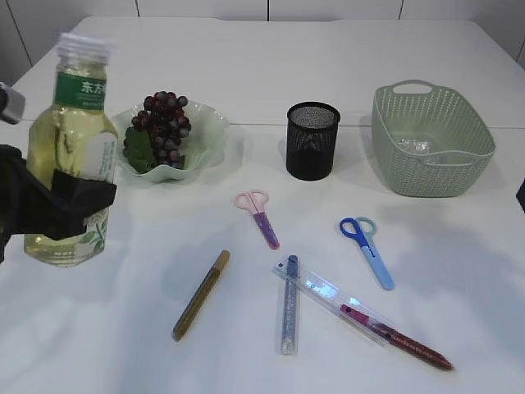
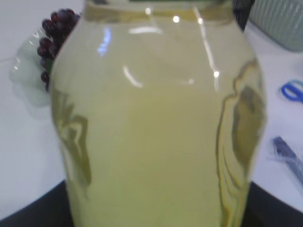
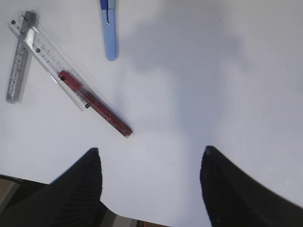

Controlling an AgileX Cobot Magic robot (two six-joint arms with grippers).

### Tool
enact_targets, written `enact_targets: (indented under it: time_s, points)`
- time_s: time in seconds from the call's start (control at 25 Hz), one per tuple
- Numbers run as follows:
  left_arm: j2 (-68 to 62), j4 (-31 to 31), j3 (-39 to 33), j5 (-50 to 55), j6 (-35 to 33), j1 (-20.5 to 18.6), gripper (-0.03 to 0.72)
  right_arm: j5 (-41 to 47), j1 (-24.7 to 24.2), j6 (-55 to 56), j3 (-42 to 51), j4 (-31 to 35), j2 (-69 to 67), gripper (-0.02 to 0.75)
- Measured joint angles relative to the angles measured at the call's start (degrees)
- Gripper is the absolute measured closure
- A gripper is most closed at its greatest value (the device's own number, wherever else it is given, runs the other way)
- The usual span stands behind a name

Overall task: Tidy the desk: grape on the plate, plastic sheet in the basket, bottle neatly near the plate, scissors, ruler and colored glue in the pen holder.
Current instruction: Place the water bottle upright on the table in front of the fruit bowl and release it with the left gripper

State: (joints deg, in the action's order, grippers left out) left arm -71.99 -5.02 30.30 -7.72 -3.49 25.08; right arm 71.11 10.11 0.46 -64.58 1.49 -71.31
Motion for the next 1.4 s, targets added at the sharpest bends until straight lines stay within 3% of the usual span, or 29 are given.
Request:
enact_targets:
  time_s: [0.2,0.6,0.96,1.16,1.4]
  points:
    - [-2.0,-2.5,-4.5,-19.5,0.0,0.0,0.241,0.0,0.0,0.0,0.0,0.0,0.0,0.227]
    - [-15.9,-3.8,-4.7,-46.9,0.0,0.0,0.241,0.0,0.0,0.0,0.0,0.0,0.0,0.227]
    - [-18.4,-9.1,-4.7,-51.7,0.0,-0.3,0.241,0.0,0.0,0.0,0.0,0.0,0.0,0.228]
    - [-18.5,-8.2,-4.7,-51.9,0.0,-3.8,0.241,0.0,0.0,0.0,0.0,0.0,0.0,0.228]
    - [-18.5,-7.1,-4.7,-52.4,0.0,-4.6,0.242,-0.7,0.3,0.0,0.0,-0.1,0.0,0.228]
